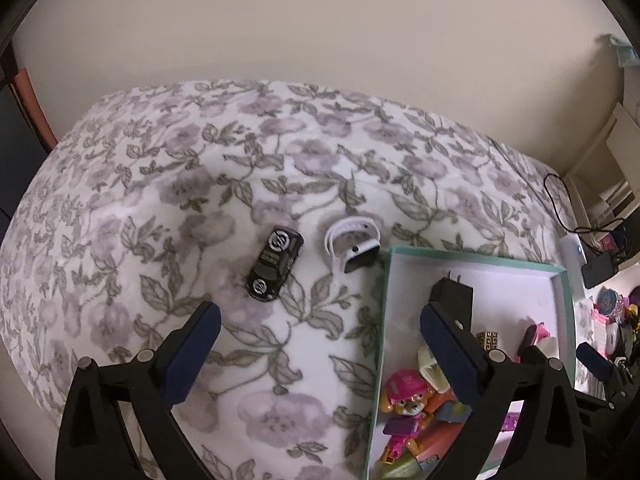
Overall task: Organize rigid objects
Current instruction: 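Move both open grippers back toward the black toy car and white watch, then grasp the black toy car with the left gripper while the right grasps the white watch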
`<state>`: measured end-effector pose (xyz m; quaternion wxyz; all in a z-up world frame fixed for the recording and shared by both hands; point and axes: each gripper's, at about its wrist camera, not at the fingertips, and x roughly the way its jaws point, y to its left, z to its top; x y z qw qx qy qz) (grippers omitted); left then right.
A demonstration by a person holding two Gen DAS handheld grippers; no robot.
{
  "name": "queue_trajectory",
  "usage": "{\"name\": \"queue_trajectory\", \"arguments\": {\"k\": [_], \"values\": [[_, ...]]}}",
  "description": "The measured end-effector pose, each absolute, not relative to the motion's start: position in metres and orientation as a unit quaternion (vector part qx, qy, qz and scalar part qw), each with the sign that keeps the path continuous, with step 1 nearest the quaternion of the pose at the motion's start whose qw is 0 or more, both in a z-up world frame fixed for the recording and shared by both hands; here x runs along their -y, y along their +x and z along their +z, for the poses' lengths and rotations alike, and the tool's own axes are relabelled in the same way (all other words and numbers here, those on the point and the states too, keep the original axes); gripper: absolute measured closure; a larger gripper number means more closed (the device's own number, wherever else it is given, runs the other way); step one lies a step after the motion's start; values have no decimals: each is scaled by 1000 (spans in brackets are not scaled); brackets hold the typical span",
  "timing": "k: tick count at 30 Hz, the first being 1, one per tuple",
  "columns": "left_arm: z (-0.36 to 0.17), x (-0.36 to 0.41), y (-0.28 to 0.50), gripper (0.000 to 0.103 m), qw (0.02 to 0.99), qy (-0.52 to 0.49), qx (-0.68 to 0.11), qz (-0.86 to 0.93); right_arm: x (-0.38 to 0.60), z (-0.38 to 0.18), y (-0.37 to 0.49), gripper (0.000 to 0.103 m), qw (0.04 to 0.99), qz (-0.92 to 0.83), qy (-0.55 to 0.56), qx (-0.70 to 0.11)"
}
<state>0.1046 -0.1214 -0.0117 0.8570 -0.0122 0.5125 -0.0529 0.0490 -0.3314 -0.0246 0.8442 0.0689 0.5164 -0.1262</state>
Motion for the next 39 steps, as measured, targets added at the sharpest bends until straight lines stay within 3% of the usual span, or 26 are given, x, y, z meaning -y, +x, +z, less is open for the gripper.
{"name": "queue_trajectory", "arguments": {"k": [17, 29, 39], "values": [[13, 52, 121, 3, 886, -45, -461, 8, 287, -23, 65, 0, 859, -70, 51, -504], [1, 40, 134, 3, 872, -60, -486, -14, 256, -29, 80, 0, 856, -47, 56, -511], [-39, 34, 162, 3, 834, -101, -542, -21, 229, -34, 105, 0, 861, -33, 33, -506]]}}
